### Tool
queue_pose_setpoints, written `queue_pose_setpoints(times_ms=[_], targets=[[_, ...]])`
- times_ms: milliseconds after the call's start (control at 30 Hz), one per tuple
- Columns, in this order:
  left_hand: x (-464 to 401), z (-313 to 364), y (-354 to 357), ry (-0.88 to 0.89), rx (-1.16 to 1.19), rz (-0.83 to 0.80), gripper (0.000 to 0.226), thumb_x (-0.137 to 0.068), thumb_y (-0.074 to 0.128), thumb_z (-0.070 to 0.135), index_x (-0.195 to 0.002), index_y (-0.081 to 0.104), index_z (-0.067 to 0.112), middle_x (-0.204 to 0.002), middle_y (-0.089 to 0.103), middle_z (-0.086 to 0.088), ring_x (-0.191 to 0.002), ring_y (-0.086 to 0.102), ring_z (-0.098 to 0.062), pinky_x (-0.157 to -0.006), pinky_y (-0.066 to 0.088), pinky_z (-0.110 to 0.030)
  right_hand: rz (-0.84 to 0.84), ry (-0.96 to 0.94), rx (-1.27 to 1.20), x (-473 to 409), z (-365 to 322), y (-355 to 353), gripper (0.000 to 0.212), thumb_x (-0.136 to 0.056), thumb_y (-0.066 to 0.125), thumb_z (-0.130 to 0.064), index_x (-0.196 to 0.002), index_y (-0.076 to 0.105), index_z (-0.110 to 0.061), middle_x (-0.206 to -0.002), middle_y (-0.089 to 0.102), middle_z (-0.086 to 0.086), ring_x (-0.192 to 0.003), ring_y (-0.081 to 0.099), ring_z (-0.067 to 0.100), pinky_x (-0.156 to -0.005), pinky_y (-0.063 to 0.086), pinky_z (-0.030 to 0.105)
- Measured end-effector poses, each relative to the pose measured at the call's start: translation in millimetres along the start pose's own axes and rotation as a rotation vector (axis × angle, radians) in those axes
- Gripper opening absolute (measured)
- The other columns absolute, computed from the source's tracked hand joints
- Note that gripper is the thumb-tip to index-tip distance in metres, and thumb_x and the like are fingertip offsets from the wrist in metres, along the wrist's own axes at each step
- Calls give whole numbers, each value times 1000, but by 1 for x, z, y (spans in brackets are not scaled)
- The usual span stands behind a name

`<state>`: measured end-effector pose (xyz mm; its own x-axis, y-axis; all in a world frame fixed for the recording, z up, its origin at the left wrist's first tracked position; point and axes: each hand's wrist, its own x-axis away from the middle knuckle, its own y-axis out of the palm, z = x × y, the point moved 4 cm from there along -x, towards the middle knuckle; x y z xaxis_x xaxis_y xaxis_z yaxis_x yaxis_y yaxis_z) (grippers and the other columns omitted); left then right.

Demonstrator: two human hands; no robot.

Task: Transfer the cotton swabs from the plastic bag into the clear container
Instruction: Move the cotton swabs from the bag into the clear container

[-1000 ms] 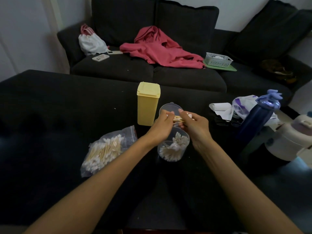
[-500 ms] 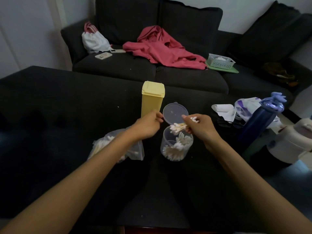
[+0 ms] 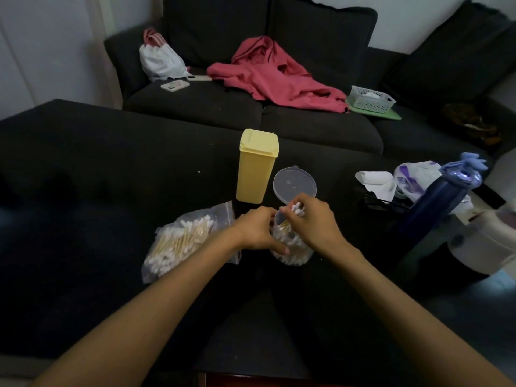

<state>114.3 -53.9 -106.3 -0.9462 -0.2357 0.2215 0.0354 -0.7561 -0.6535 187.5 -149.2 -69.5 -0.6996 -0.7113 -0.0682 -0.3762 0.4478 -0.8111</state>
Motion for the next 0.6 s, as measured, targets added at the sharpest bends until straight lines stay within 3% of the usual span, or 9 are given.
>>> queue_pose_setpoints(times_ms=[100, 200, 300, 433, 600], targets=[[2, -2, 1, 19, -22, 49, 65, -68, 81, 34, -124, 52, 19, -117, 62, 1, -109, 58, -16, -96, 48, -42, -80, 59, -34, 0, -2, 3, 15, -96, 48, -31, -82, 49, -25, -85, 51, -6, -69, 51, 2, -58, 38, 16], [4, 0, 3, 24, -24, 67, 62, -69, 79, 36, -123, 54, 21, -114, 64, 1, -107, 59, -15, -94, 49, -42, -184, 37, 7, 1, -4, 7, 29, -100, 38, -28, -74, 50, -28, -93, 52, -3, -82, 54, 9, -71, 42, 23], [4, 1, 5, 28, -35, 82, 55, -71, 78, 34, -120, 55, 21, -111, 64, 2, -103, 60, -13, -93, 50, -42, -249, -59, 91, 3, -5, 9, 32, -101, 32, -24, -81, 57, -20, -93, 60, 6, -85, 59, 15, -74, 45, 24], [5, 1, 5, 29, -20, 116, 54, -69, 79, 36, -117, 58, 24, -109, 66, 4, -103, 61, -12, -93, 50, -42, -327, -98, 253, 4, 1, 11, 37, -101, 30, -26, -98, 61, -7, -98, 63, 9, -91, 60, 17, -92, 43, 33], [5, 0, 6, 21, -16, 138, 55, -66, 80, 39, -115, 60, 24, -109, 67, 4, -103, 62, -13, -91, 50, -43, -478, -149, 457, 1, 4, 11, 27, -99, 38, -23, -105, 61, -10, -108, 62, 8, -100, 57, 18, -97, 40, 40]])
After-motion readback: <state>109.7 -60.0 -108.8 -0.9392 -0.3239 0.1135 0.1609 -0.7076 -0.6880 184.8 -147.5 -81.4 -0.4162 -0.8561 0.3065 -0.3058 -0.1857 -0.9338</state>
